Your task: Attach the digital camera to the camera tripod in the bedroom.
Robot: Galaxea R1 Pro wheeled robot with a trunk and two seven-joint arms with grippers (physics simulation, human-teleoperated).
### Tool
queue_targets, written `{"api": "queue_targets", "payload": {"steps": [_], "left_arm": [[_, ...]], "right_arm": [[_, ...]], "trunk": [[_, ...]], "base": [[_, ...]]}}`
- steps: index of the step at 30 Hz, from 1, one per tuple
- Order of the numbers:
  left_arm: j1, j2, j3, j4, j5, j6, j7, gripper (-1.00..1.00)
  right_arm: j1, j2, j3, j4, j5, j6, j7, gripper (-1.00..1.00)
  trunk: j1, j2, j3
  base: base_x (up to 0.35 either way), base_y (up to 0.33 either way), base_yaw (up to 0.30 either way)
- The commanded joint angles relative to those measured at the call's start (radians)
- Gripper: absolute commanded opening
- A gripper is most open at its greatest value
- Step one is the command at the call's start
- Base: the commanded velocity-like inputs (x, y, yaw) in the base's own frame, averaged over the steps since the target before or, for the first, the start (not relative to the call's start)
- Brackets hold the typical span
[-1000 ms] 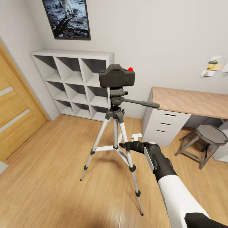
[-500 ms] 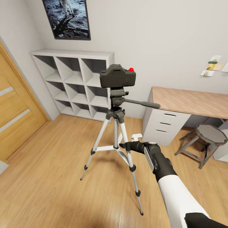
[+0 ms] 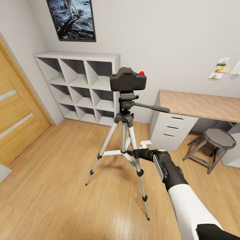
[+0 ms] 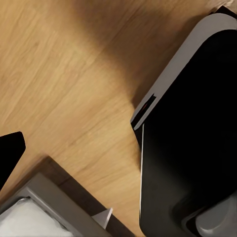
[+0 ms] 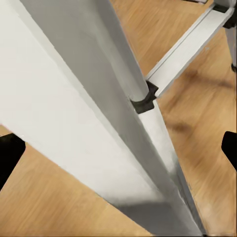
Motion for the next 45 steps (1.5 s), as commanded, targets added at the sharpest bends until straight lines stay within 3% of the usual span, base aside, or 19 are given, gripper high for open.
{"api": "queue_targets", "payload": {"steps": [1,3,8,15,28,45], "left_arm": [[0.000,0.000,-0.008,0.000,0.008,-0.002,0.003,1.00],[0.000,-0.001,-0.008,0.000,0.009,-0.002,0.003,1.00],[0.000,-0.009,-0.008,0.000,0.009,-0.003,0.002,1.00],[0.000,-0.012,-0.008,0.000,0.009,-0.003,0.002,1.00],[0.000,-0.012,-0.008,0.000,0.009,-0.003,0.002,1.00],[0.000,-0.013,-0.008,0.000,0.009,-0.003,0.002,1.00]], "right_arm": [[-0.001,-0.005,-0.003,-0.001,0.010,0.004,0.008,1.00],[-0.001,-0.016,-0.004,0.001,0.010,0.005,0.006,1.00],[-0.001,0.012,-0.005,0.011,0.014,0.008,0.000,1.00],[-0.001,0.018,-0.005,0.015,0.014,0.008,-0.001,1.00],[-0.001,0.019,-0.005,0.015,0.016,0.013,0.001,1.00],[-0.001,0.013,-0.005,0.015,0.017,0.010,0.003,1.00]], "trunk": [[0.000,-0.002,-0.002],[0.000,-0.002,-0.002],[0.000,-0.002,-0.002],[0.000,-0.002,-0.002],[0.000,-0.002,-0.002],[0.000,-0.002,-0.002]], "base": [[0.000,0.000,0.000],[0.000,0.000,0.000],[0.000,0.000,0.000],[0.000,0.000,0.000],[-0.007,0.000,0.000],[-0.148,0.000,0.000]]}}
